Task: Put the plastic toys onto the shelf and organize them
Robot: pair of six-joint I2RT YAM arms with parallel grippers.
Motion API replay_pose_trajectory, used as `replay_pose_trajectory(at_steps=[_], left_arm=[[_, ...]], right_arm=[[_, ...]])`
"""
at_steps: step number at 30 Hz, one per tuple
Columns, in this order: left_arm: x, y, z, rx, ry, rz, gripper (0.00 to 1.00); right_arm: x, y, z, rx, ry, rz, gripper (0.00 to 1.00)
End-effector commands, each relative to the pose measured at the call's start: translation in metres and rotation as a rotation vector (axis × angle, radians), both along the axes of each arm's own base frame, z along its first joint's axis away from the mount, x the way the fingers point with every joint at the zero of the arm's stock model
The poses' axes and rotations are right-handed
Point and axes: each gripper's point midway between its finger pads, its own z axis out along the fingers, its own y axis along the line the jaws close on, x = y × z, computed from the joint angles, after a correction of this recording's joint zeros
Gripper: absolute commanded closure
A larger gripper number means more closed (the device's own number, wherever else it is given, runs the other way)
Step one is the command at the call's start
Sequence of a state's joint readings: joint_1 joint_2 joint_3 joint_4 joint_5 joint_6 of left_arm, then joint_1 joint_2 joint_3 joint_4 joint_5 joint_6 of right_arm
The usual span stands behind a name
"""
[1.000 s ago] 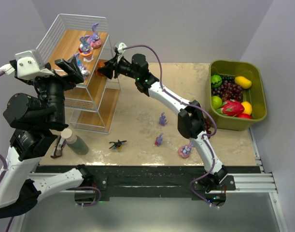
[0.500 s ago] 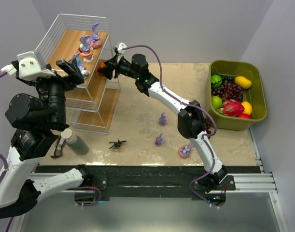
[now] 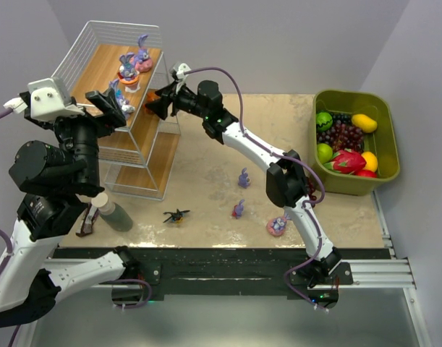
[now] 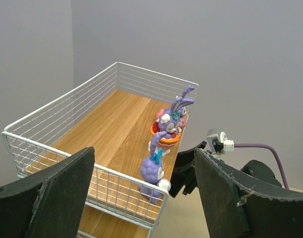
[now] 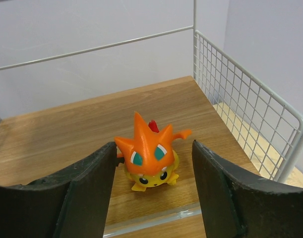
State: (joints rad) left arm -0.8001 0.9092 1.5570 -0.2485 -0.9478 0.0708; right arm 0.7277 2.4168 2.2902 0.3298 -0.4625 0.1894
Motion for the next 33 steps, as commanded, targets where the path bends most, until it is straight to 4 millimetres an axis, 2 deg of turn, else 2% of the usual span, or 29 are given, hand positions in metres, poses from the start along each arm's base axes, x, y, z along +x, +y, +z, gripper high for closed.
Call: replay_pose_trajectory(at_steps=[1, 7, 21, 27, 33], left_arm=[[-0.003, 0.005, 0.006, -0.025, -0.024, 0.013, 0.14], [-0.003, 0.005, 0.006, -0.027, -0.025, 0.015, 0.14], [-0.006, 0.006, 0.007, -0.056, -0.035, -0.005, 0.13], [-0.01, 0.007, 0.008, -0.074, -0.039, -0.016, 0.12], [-0.011, 0.005, 0.007, -0.066, -0.029, -0.036, 0.11]], right_arm=[[-0.005, -0.003, 0.031, 0.053, -0.069, -0.012, 0.32], [-0.009, -0.004, 0.039, 0.065, -0.077, -0.006, 0.25], [-0.027, -0.017, 0.068, 0.08, -0.109, 0.014, 0.22], [-0.031, -0.021, 0.072, 0.069, -0.105, 0.011, 0.19], [-0.037, -0.039, 0.086, 0.05, -0.103, -0.044, 0.17]])
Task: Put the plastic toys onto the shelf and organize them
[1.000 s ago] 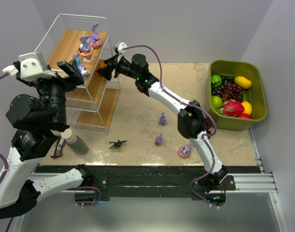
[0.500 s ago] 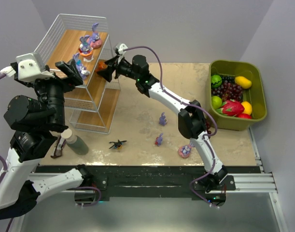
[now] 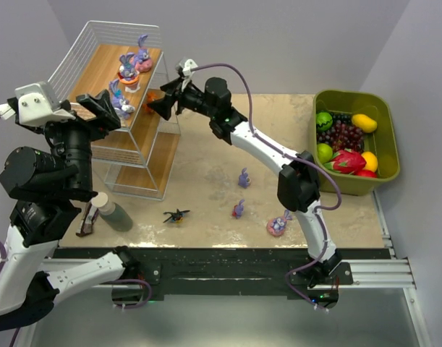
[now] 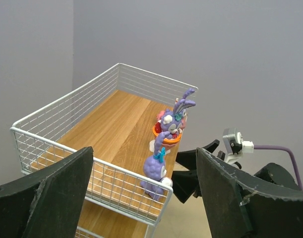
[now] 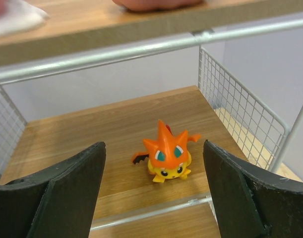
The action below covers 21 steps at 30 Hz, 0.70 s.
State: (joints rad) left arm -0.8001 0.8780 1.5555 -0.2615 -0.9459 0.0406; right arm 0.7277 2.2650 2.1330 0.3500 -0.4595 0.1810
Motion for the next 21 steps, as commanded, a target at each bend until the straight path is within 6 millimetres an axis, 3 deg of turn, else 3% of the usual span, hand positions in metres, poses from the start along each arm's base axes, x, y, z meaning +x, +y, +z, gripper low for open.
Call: replay_pose_trajectory(at_steps=[1, 4, 5, 7, 8, 9, 11, 20, 21], left_arm=[[-0.001, -0.004, 0.004, -0.022, -0.009, -0.03, 0.11], [-0.001, -0.008, 0.002, -0.04, -0.002, -0.052, 0.1], [-0.001, -0.008, 0.001, -0.041, 0.001, -0.057, 0.1], [-0.003, -0.009, 0.001, -0.057, -0.002, -0.074, 0.09], [-0.003, -0.01, -0.001, -0.056, 0.001, -0.081, 0.08], [-0.006, -0.01, 0.0, -0.061, -0.004, -0.095, 0.08], [-0.007, -0.011, -0.001, -0.067, 0.0, -0.108, 0.07], [-0.008, -0.021, -0.016, -0.082, 0.033, -0.171, 0.05], [-0.008, -0.024, -0.017, -0.086, 0.033, -0.185, 0.05]], right_arm=[[-0.021, -0.026, 0.061, 0.031, -0.075, -0.049, 0.17], [-0.025, -0.039, 0.05, -0.021, -0.032, -0.091, 0.17], [-0.031, -0.051, 0.066, -0.009, -0.04, -0.119, 0.17], [-0.037, -0.06, 0.05, -0.05, 0.002, -0.13, 0.17], [-0.049, -0.071, 0.068, -0.035, -0.013, -0.139, 0.17], [-0.05, -0.076, 0.053, -0.059, 0.02, -0.149, 0.17], [-0.065, -0.091, 0.063, -0.054, 0.028, -0.157, 0.16], [-0.113, -0.121, 0.015, -0.11, 0.163, -0.116, 0.15], [-0.118, -0.122, -0.004, -0.128, 0.202, -0.106, 0.14]])
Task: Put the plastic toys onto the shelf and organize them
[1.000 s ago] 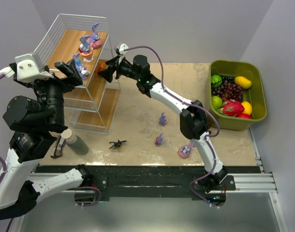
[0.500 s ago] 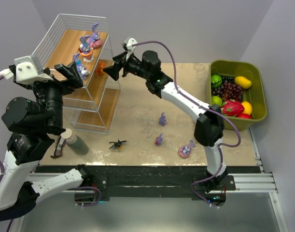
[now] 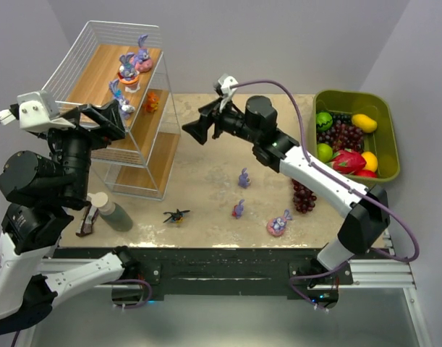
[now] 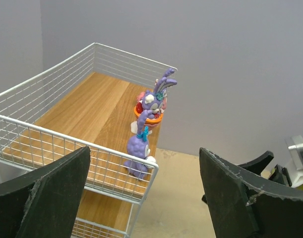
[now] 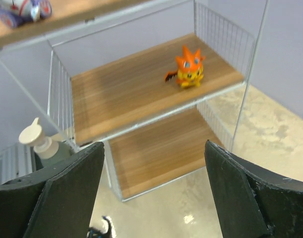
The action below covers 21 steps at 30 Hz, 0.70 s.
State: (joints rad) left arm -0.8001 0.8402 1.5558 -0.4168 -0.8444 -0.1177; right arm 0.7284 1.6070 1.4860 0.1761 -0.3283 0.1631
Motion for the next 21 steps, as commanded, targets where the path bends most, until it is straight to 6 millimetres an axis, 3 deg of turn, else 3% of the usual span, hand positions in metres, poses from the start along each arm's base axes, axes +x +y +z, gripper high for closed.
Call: replay_pose_trajectory(at_steps=[1, 4, 9, 14, 21], left_arm=[[0.0, -0.011, -0.003, -0.036, 0.007, -0.061, 0.05], [0.0, -0.018, -0.008, -0.031, 0.024, -0.091, 0.04], [0.004, -0.035, -0.027, -0.008, 0.087, -0.155, 0.0], [0.006, -0.046, -0.062, 0.03, 0.194, -0.183, 0.0], [0.002, -0.058, -0.088, 0.025, 0.269, -0.244, 0.0]], right_arm=[[-0.028, -0.007, -0.026, -0.004, 0.085, 0.042, 0.13], [-0.055, -0.004, -0.051, -0.031, 0.133, 0.108, 0.01], [-0.091, 0.007, -0.106, -0.119, 0.201, 0.129, 0.01], [-0.118, 0.02, -0.151, -0.173, 0.25, 0.158, 0.01], [-0.161, 0.04, -0.217, -0.268, 0.298, 0.19, 0.08]])
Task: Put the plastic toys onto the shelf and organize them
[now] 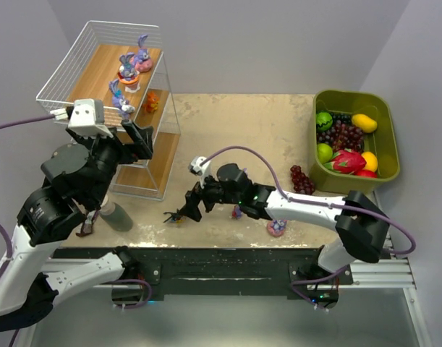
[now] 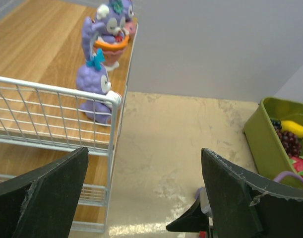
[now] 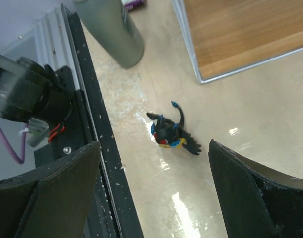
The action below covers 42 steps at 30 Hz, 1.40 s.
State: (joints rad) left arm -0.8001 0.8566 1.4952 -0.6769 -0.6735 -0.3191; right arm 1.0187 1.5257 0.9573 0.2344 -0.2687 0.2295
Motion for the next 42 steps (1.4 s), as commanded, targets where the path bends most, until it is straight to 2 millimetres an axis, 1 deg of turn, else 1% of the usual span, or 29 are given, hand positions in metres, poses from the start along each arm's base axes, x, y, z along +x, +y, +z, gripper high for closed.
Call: replay_pose_trajectory(at_steps=[1, 3, 4, 6, 8, 9, 11, 12, 14, 17, 20, 23, 27, 32, 33, 36, 38, 42], left_arm=[[-0.006, -0.01, -0.016, -0.037, 0.054, -0.055, 0.01], [-0.008, -0.011, -0.022, -0.048, 0.071, -0.059, 0.0], [-0.009, -0.01, -0.024, -0.05, 0.079, -0.059, 0.01], [-0.01, -0.011, -0.028, -0.063, 0.091, -0.06, 0.01], [-0.011, -0.011, -0.03, -0.067, 0.099, -0.062, 0.01], [-0.011, -0.011, -0.03, -0.072, 0.102, -0.063, 0.01], [-0.011, -0.012, -0.031, -0.074, 0.107, -0.065, 0.0], [-0.012, -0.012, -0.032, -0.075, 0.111, -0.068, 0.01], [-0.011, -0.014, -0.032, -0.074, 0.115, -0.074, 0.0], [-0.012, -0.015, -0.032, -0.07, 0.121, -0.081, 0.0], [-0.013, -0.016, -0.034, -0.064, 0.128, -0.086, 0.0], [-0.014, -0.015, -0.036, -0.059, 0.135, -0.087, 0.01], [-0.014, -0.015, -0.038, -0.051, 0.141, -0.091, 0.01], [-0.015, -0.015, -0.033, -0.042, 0.133, -0.096, 0.0], [-0.015, -0.015, -0.032, -0.04, 0.131, -0.095, 0.0], [-0.014, -0.014, -0.03, -0.032, 0.127, -0.093, 0.0], [-0.014, -0.014, -0.03, -0.026, 0.128, -0.092, 0.0], [-0.013, -0.014, -0.029, -0.015, 0.122, -0.09, 0.01]], right_arm=[[-0.01, 0.016, -0.02, 0.012, -0.015, -0.035, 0.09], [-0.018, 0.021, -0.031, 0.002, 0.002, -0.045, 0.1], [-0.011, 0.022, -0.037, -0.001, -0.008, -0.092, 0.11], [-0.013, 0.024, -0.044, 0.005, 0.03, -0.176, 0.11], [-0.004, 0.022, -0.044, 0.051, 0.079, -0.305, 0.11], [-0.008, 0.023, -0.046, 0.064, 0.096, -0.339, 0.11], [-0.006, 0.024, -0.055, 0.07, 0.141, -0.411, 0.12], [-0.009, 0.029, -0.055, 0.074, 0.15, -0.429, 0.12], [-0.012, 0.031, -0.071, 0.049, 0.183, -0.47, 0.12], [-0.016, 0.037, -0.086, 0.025, 0.231, -0.515, 0.13], [-0.022, 0.037, -0.098, 0.016, 0.269, -0.533, 0.15], [-0.026, 0.041, -0.101, 0.028, 0.291, -0.544, 0.16], [-0.02, 0.048, -0.106, 0.049, 0.282, -0.559, 0.16], [-0.018, 0.06, -0.101, 0.097, 0.276, -0.539, 0.16], [-0.018, 0.064, -0.097, 0.123, 0.281, -0.532, 0.15], [-0.019, 0.067, -0.094, 0.152, 0.303, -0.533, 0.14], [-0.021, 0.07, -0.095, 0.162, 0.335, -0.53, 0.13], [-0.019, 0.074, -0.101, 0.149, 0.355, -0.547, 0.13]])
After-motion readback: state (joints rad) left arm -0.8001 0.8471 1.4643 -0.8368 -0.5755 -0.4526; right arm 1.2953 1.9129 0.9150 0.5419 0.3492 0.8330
